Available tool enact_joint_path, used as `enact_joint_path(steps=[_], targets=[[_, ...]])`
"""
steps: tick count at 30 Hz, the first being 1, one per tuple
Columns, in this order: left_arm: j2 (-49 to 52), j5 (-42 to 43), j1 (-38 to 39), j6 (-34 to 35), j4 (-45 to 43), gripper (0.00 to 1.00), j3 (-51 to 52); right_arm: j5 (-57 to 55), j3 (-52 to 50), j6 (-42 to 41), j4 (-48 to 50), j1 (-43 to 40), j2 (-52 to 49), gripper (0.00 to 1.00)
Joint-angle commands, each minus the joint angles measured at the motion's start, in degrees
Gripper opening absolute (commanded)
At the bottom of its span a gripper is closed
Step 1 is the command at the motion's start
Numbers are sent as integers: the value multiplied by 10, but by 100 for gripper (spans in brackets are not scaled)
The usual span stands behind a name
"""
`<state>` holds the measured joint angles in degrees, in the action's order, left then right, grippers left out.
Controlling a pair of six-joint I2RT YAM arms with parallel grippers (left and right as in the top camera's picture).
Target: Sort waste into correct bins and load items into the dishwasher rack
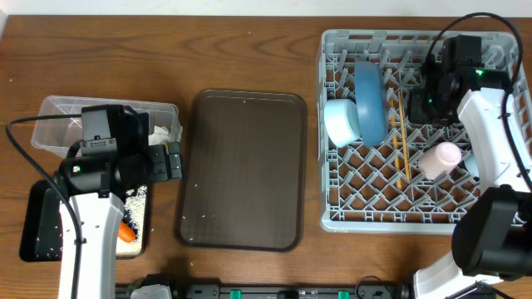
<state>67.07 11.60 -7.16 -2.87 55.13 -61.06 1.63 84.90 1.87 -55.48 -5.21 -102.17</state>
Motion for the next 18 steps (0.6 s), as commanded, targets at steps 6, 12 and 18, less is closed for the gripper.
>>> enact_joint_path(steps=[6,12,18], targets=[[-1,-7,1,-5,1,98,-7,49,8,22,-5,18,32,49],[-1,-7,1,-5,1,98,-7,176,14,12,10,42,161,52],[-1,-7,1,-5,1,98,-7,308,14,11,55,120,271,65]])
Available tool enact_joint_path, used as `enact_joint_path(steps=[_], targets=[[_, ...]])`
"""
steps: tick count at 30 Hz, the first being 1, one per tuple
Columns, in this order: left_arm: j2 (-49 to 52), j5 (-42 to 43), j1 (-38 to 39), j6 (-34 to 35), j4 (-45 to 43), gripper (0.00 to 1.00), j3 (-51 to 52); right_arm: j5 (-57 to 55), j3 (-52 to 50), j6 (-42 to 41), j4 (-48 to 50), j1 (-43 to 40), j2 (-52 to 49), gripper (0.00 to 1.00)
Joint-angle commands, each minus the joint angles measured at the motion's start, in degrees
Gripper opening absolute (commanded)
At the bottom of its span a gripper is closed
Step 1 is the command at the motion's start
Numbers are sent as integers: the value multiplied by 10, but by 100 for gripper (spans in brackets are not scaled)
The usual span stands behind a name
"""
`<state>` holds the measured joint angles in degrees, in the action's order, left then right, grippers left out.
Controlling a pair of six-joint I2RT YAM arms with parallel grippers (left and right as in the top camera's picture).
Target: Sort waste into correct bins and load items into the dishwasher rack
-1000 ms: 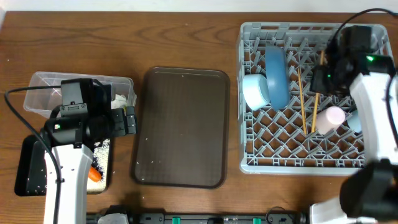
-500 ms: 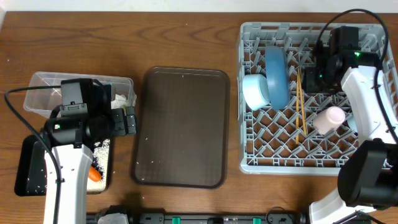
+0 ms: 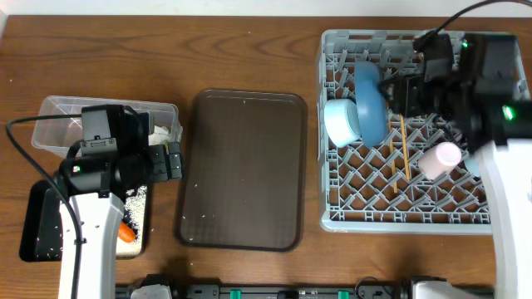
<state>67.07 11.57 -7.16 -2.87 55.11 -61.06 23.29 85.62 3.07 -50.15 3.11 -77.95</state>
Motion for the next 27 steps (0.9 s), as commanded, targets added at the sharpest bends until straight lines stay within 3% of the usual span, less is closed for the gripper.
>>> enact_joint_path(steps=[1,2,11,20,24,27], targets=[[-1,-7,1,-5,1,98,-7,90,6,0,5,61,44,88],[-1,-7,1,-5,1,98,-7,88,6,0,7,82,54,99],[-1,-7,1,-5,1,98,-7,70,6,-1,-17,187,71,99],[-1,-7,1,-5,1,98,-7,-51,6,-21,-79,154,106,99],[-1,-7,1,-5,1,98,-7,-96,6,9,-89,137,151,99],[-1,-7,1,-5,1,98,-7,-180,5,9,-103,131,190,99]])
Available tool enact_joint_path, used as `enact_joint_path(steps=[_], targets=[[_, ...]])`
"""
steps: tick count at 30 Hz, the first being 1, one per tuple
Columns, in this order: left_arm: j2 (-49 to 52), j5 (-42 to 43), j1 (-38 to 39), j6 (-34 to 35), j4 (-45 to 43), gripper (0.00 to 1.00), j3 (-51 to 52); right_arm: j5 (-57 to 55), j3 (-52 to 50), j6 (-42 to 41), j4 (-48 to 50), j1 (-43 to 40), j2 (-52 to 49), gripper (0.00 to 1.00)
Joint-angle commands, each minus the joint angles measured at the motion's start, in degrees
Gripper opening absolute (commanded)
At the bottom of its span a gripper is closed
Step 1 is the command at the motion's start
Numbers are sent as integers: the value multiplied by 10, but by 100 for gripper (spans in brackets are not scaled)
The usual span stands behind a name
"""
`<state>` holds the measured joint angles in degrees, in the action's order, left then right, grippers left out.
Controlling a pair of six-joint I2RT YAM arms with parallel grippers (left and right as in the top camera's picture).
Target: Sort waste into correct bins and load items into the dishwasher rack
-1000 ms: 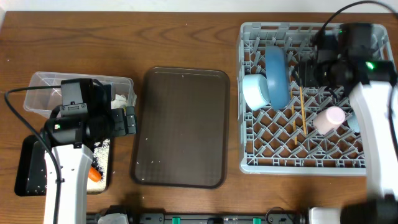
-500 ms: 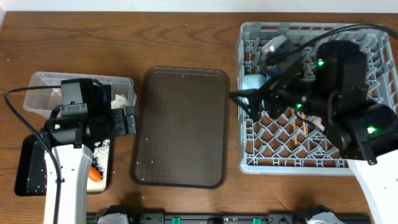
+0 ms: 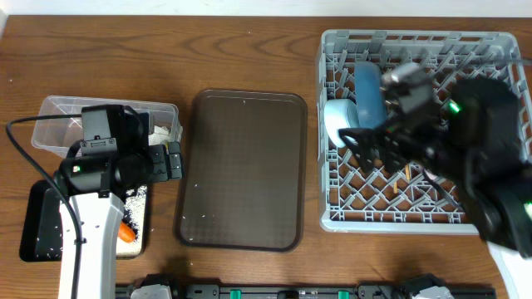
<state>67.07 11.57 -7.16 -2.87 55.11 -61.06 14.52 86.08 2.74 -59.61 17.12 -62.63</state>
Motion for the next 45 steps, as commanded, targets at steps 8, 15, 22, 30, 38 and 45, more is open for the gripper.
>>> enact_joint_path(steps=[8,15,22,30,38,45], targets=[[-1,-7,1,-5,1,98,-7,-201,-81,12,-9,-47,178,99],[-1,-7,1,-5,1,98,-7,-182,-292,9,118,-100,339,99],[-1,-7,1,-5,1,98,-7,-179,-500,10,287,-117,469,99],[-1,-7,1,-5,1,98,-7,-173,-674,-23,399,-119,586,99],[-1,-7,1,-5,1,98,-7,-170,-785,-45,509,-120,623,99],[-1,-7,1,-5,1,98,-7,-166,-858,-70,574,-120,623,99]])
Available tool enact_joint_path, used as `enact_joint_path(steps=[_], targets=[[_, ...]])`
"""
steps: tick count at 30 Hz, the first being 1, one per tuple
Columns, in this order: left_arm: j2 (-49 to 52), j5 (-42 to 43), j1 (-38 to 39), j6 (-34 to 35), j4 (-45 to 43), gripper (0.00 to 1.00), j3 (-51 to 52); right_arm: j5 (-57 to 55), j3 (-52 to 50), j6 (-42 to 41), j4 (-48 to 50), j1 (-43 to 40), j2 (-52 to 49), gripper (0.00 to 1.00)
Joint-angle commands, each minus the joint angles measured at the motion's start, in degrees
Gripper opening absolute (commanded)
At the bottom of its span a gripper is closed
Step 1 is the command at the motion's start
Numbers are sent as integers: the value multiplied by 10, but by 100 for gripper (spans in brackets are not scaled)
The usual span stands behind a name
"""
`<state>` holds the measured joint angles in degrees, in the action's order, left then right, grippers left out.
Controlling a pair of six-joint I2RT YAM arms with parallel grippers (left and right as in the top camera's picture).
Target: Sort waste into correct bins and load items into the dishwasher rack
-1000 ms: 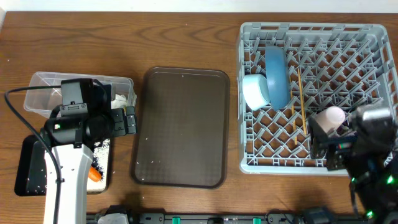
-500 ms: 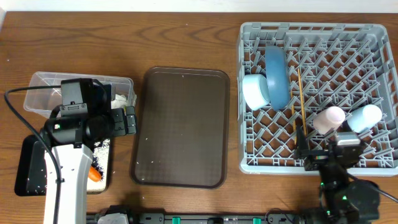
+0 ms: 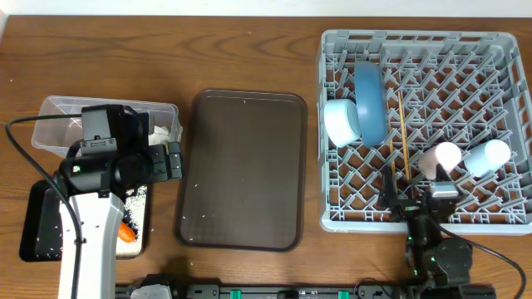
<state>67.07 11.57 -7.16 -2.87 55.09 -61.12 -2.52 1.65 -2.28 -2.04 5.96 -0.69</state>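
The grey dishwasher rack (image 3: 332, 218) at the right holds an upright blue plate (image 3: 370, 100), a pale blue bowl (image 3: 340, 122), wooden chopsticks (image 3: 399, 124), a pink cup (image 3: 438, 158) and a whitish cup (image 3: 488, 156). My right gripper (image 3: 400, 198) sits low at the rack's near edge, fingers apart and empty. The left gripper (image 3: 174, 159) hovers open between the bins and the brown tray (image 3: 243, 169), which carries nothing. White crumpled waste (image 3: 164, 131) lies in the clear container (image 3: 58, 108). An orange scrap (image 3: 126, 233) lies among rice grains in the bin below.
A black bin (image 3: 37, 224) speckled with rice stands at the near left, partly under my left arm. The right arm's base fills the near edge below the rack. Wooden table surrounds the tray.
My right arm was high over the middle of the rack, hiding the cups; now it is drawn back to the rack's near edge and both cups show. The left arm has not moved.
My right gripper was first over the rack's far right part, by the pink cup and chopsticks. Then it stood behind the blue plate, then high over the rack's middle, and now low at the near edge. Rack contents, tray and left arm stayed unchanged.
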Motion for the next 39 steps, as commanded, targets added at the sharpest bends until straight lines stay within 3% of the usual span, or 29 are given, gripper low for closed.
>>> enact_joint_path(steps=[1,30,39], targets=[[-1,-7,1,-5,1,98,-6,4,-14,-19,-2,-8,4,99],[-4,-7,1,-5,1,98,-5,4,-13,-19,-20,-8,3,99],[-167,-9,6,-5,29,98,34,4,-13,-19,-20,-8,3,99]])
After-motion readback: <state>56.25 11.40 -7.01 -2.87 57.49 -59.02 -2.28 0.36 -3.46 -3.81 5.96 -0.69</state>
